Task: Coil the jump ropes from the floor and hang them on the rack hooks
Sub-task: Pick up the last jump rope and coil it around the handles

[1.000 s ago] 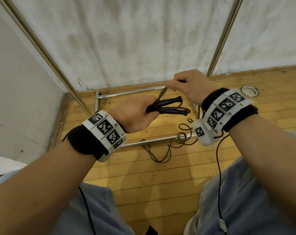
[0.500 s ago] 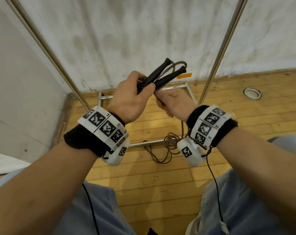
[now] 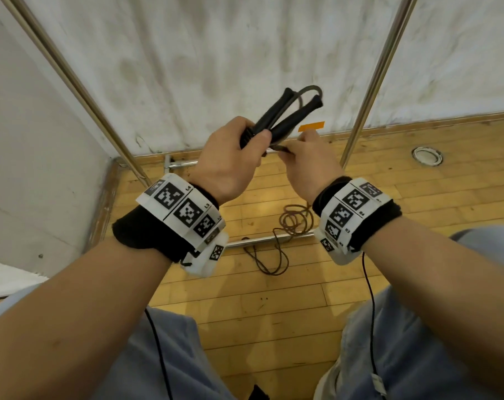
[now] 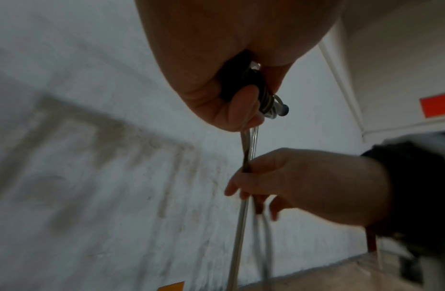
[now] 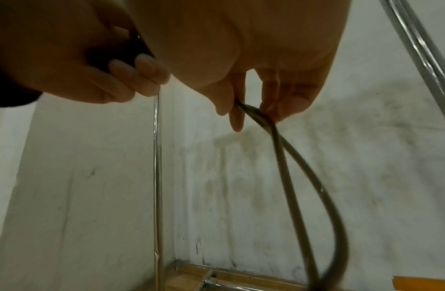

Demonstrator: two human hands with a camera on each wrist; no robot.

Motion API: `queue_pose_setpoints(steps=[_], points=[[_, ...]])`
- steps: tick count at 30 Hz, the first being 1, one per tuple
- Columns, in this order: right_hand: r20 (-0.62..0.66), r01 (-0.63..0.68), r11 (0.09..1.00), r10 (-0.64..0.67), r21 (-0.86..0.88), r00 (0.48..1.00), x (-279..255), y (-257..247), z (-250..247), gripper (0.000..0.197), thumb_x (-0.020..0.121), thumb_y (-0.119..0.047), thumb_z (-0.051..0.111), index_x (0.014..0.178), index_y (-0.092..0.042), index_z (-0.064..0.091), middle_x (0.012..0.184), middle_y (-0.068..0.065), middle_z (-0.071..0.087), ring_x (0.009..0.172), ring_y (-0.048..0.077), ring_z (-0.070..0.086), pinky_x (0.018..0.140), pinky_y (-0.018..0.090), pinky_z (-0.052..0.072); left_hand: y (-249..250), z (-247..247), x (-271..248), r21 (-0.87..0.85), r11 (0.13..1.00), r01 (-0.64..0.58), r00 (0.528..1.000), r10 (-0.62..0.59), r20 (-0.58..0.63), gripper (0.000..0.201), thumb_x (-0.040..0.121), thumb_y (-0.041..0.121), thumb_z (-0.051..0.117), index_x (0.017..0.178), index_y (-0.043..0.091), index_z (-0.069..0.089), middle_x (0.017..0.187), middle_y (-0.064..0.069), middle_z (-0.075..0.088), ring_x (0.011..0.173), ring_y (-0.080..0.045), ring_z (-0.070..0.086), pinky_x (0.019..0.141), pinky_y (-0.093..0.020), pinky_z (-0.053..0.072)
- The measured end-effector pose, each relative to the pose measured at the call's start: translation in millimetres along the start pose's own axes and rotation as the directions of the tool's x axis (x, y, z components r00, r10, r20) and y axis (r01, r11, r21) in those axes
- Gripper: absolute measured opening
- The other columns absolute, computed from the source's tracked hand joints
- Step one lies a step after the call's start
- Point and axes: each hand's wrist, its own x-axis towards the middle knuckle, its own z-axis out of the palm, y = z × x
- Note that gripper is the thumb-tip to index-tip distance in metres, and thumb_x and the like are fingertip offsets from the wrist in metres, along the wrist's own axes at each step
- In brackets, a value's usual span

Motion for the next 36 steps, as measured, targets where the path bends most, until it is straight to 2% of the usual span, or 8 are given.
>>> queue_pose_setpoints(steps=[5, 9, 13, 17, 20, 25, 32, 36], points=[[-0.023, -0.041, 0.993, 0.039, -0.107, 0.999, 6, -8, 2, 0.025, 0.096, -0.031, 0.046, 0.105, -0.021, 0.067, 0.102, 0.005, 0.046, 0.091, 0.022, 0.046, 0.069, 0.029, 0.037, 14, 2, -3, -0.190, 0.982, 0.022, 0.999, -0.014, 0.042, 0.020, 0.097, 0.028, 0.048, 0.082, 0.018, 0.057, 0.057, 0.005, 0.058, 0.044, -0.005, 0.046, 0.051, -0.026, 0.036], [0.259, -0.133, 0.873, 0.008, 0.470, 0.966, 4, -22, 0, 0.030, 0.092, -0.024, 0.054, 0.062, -0.028, 0.062, 0.068, -0.009, 0.061, 0.065, 0.005, 0.056, 0.062, 0.027, 0.041, 20, -1, -5, -0.233, 0.972, 0.001, 0.999, 0.011, 0.050, 0.023, 0.097, 0.025, 0.049, 0.085, 0.009, 0.059, 0.058, 0.002, 0.058, 0.042, -0.009, 0.046, 0.046, -0.024, 0.038], [0.472, -0.286, 0.629, -0.146, 0.723, 0.870, -9, -30, 0, 0.025, 0.093, -0.026, 0.055, 0.071, -0.022, 0.067, 0.062, -0.007, 0.065, 0.059, 0.006, 0.057, 0.063, 0.024, 0.047, 16, -17, 2, -0.246, 0.969, 0.013, 0.999, -0.023, -0.040, 0.021, 0.096, 0.028, 0.049, 0.083, 0.014, 0.058, 0.058, 0.003, 0.059, 0.043, -0.009, 0.047, 0.046, -0.023, 0.038], [0.333, -0.191, 0.752, -0.040, 0.631, 0.942, -3, -23, -3, 0.020, 0.096, -0.028, 0.047, 0.080, -0.021, 0.056, 0.059, -0.006, 0.049, 0.058, 0.014, 0.050, 0.067, 0.037, 0.047, -4, -34, 8, 0.081, 0.996, -0.024, 0.990, 0.035, -0.134, 0.021, 0.093, 0.038, 0.051, 0.095, 0.017, 0.055, 0.076, 0.002, 0.065, 0.063, -0.012, 0.057, 0.056, -0.028, 0.043], [0.260, -0.098, 0.841, -0.053, 0.532, 0.964, -4, -22, -3, 0.024, 0.096, -0.033, 0.046, 0.075, -0.022, 0.049, 0.061, -0.007, 0.042, 0.055, 0.011, 0.041, 0.057, 0.029, 0.037, -19, -35, 7, 0.324, 0.946, -0.021, 0.986, 0.073, -0.151, 0.031, 0.092, 0.041, 0.054, 0.109, 0.016, 0.046, 0.078, 0.011, 0.053, 0.068, -0.012, 0.054, 0.056, -0.027, 0.041], [0.272, 0.016, 0.934, -0.120, 0.356, 0.955, -8, -22, -9, 0.045, 0.097, -0.042, 0.042, 0.057, -0.023, 0.036, 0.052, -0.008, 0.035, 0.048, 0.010, 0.034, 0.050, 0.027, 0.026, -36, -36, 14, 0.463, 0.883, 0.074, 0.987, 0.001, -0.160, 0.031, 0.091, 0.042, 0.055, 0.102, 0.019, 0.037, 0.081, 0.007, 0.048, 0.072, -0.019, 0.050, 0.059, -0.029, 0.036], [0.263, 0.206, 0.966, -0.242, 0.159, 0.934, -9, -23, -22, 0.033, 0.095, -0.038, 0.046, 0.066, -0.023, 0.045, 0.059, -0.008, 0.046, 0.054, 0.008, 0.044, 0.051, 0.024, 0.029, -47, -25, 20, 0.545, 0.831, 0.113, 0.994, -0.089, -0.070, 0.036, 0.094, 0.042, 0.049, 0.115, 0.013, 0.048, 0.091, -0.005, 0.060, 0.079, -0.026, 0.056, 0.072, -0.040, 0.050], [0.115, 0.254, 0.959, -0.268, 0.124, 0.957, -2, -13, -34, 0.029, 0.097, -0.037, 0.042, 0.082, -0.017, 0.056, 0.062, -0.007, 0.049, 0.056, 0.010, 0.046, 0.049, 0.020, 0.026, -48, -10, 18, 0.571, 0.820, 0.025, 0.996, -0.072, 0.060, 0.024, 0.097, 0.037, 0.045, 0.107, 0.015, 0.044, 0.071, 0.007, 0.045, 0.062, -0.015, 0.048, 0.051, -0.030, 0.035]])
